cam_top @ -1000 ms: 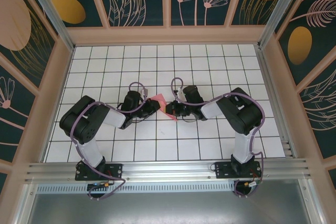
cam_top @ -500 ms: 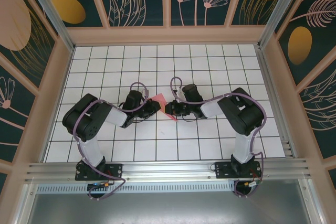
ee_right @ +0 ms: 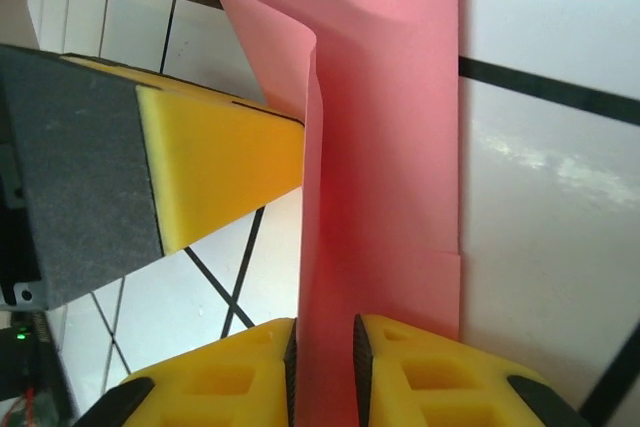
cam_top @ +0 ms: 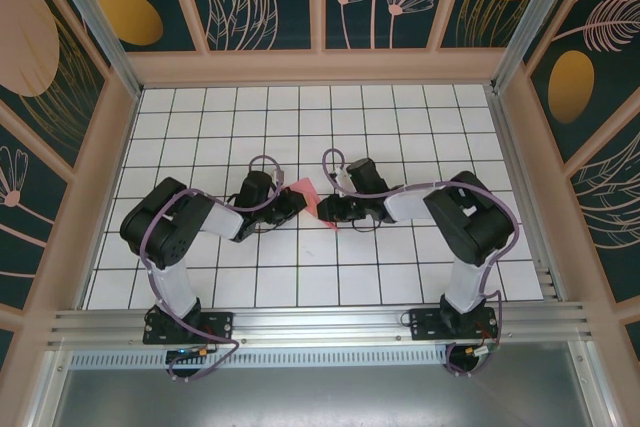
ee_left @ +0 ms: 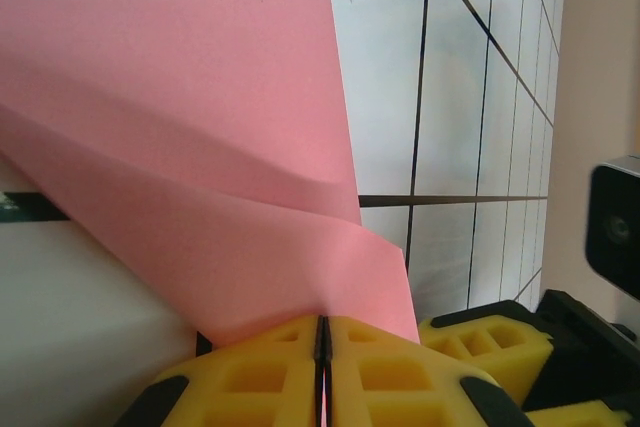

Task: Fold a paper plane with a square sheet of paper (pick it up from the middle)

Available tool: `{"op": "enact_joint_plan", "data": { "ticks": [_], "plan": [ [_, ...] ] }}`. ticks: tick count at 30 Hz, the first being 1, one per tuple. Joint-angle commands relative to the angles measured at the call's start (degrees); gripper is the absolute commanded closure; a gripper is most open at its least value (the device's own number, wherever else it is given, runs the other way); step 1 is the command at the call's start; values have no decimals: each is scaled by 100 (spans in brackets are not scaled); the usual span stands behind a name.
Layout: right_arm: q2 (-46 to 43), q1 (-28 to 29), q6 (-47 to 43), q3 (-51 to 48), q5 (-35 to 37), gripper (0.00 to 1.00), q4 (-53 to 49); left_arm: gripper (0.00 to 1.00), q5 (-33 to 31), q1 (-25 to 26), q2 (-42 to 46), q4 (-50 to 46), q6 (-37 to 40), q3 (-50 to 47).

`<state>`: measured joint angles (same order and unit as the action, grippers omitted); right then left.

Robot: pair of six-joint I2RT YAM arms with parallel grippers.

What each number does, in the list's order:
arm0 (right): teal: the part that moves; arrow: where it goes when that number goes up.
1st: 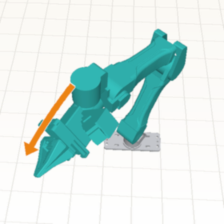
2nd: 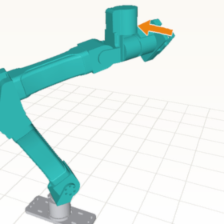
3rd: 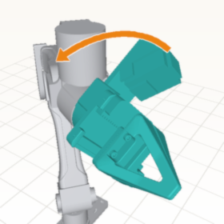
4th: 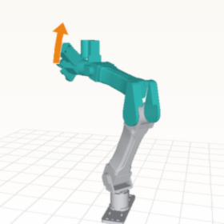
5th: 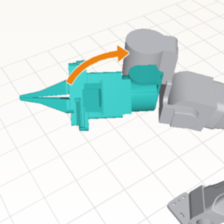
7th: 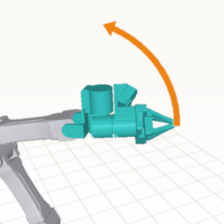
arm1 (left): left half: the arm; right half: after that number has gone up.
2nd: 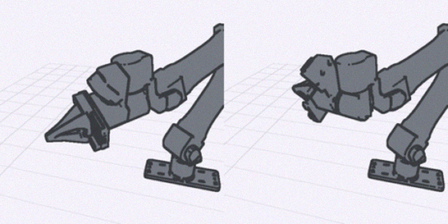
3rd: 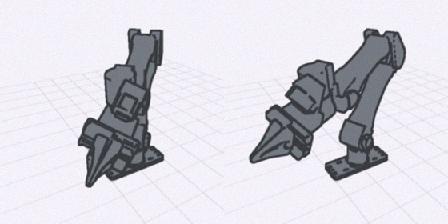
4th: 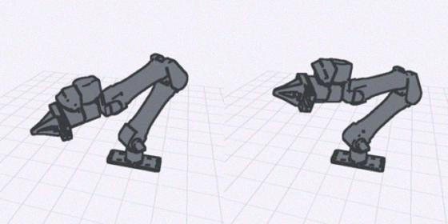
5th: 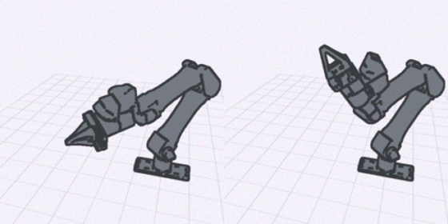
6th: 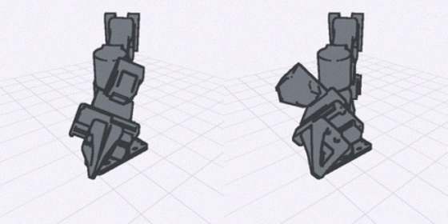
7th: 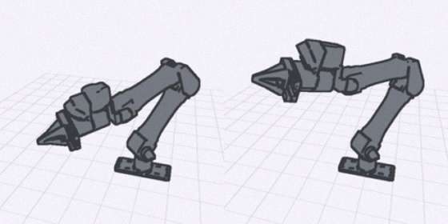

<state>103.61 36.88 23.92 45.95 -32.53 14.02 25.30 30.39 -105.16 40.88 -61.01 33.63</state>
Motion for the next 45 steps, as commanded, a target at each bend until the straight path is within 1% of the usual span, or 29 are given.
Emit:
{"op": "enact_joint_plan", "data": {
  "ticks": [1,6,13,19,23,26,28,32,35,38,40,45],
  "plan": [
    [-319,158,-812,220,545,74,-511,87,-51,26,-153,-246,165,115],
    [-414,326,-1261,273,1073,72,-732,87,-65,27,-144,-307,176,131],
    [-327,373,-1447,257,1188,74,-804,87,-63,25,-153,-350,180,153],
    [-216,373,-1553,257,1016,81,-850,87,-44,26,-127,-424,220,210],
    [-180,339,-1495,239,929,87,-790,87,-60,23,-71,-540,326,289],
    [-186,264,-1363,186,699,93,-664,87,-51,28,16,-654,467,393],
    [-203,155,-1165,129,380,95,-487,85,-37,28,116,-675,562,442],
    [-261,-74,-587,-35,-329,100,46,81,85,28,394,-376,632,346],
    [-212,-201,-74,-106,-740,100,455,79,206,33,532,-54,599,210],
    [-76,-255,359,-117,-891,100,696,78,280,87,544,223,531,90],
    [-15,-254,566,-122,-863,100,779,79,311,128,490,298,481,41],
    [148,-282,837,-166,-843,100,854,81,287,160,327,409,370,-61]
  ]
}}
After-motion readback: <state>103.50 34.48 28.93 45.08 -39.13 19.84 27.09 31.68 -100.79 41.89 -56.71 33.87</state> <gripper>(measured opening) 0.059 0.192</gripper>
